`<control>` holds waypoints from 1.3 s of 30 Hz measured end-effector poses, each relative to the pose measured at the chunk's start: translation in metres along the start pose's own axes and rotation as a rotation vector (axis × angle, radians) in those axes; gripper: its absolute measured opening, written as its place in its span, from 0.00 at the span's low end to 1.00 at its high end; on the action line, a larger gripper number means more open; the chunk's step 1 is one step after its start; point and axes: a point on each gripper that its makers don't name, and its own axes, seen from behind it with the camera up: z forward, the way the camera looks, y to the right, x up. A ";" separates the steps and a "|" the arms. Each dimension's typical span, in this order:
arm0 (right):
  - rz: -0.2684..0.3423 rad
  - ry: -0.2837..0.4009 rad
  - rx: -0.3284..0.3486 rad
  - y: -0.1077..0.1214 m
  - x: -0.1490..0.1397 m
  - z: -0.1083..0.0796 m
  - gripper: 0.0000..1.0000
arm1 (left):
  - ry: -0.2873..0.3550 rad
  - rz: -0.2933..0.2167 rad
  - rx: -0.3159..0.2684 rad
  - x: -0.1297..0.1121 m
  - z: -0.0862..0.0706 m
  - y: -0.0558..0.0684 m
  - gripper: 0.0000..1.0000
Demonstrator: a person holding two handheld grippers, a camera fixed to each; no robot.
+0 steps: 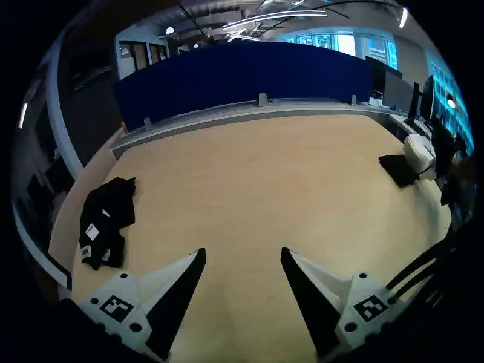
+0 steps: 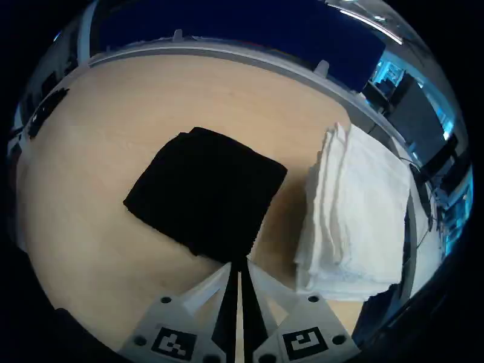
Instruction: Fold towel
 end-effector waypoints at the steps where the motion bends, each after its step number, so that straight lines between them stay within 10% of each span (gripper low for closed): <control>1: 0.001 -0.001 -0.001 0.000 0.000 0.000 0.03 | -0.001 0.000 0.000 -0.001 0.000 0.000 0.91; 14: 0.026 -0.013 -0.017 0.003 -0.003 -0.001 0.08 | -0.002 -0.001 0.003 -0.002 -0.001 -0.004 0.91; 24: 0.047 0.009 -0.028 0.006 0.000 -0.011 0.42 | 0.002 -0.001 -0.003 -0.001 -0.001 -0.003 0.91; 31: 0.048 0.038 -0.014 0.001 0.008 -0.021 0.90 | 0.006 0.005 -0.011 0.002 -0.001 -0.001 0.91; 39: 0.035 0.066 0.005 -0.012 0.020 -0.025 0.92 | 0.008 0.004 -0.014 0.002 -0.002 0.000 0.91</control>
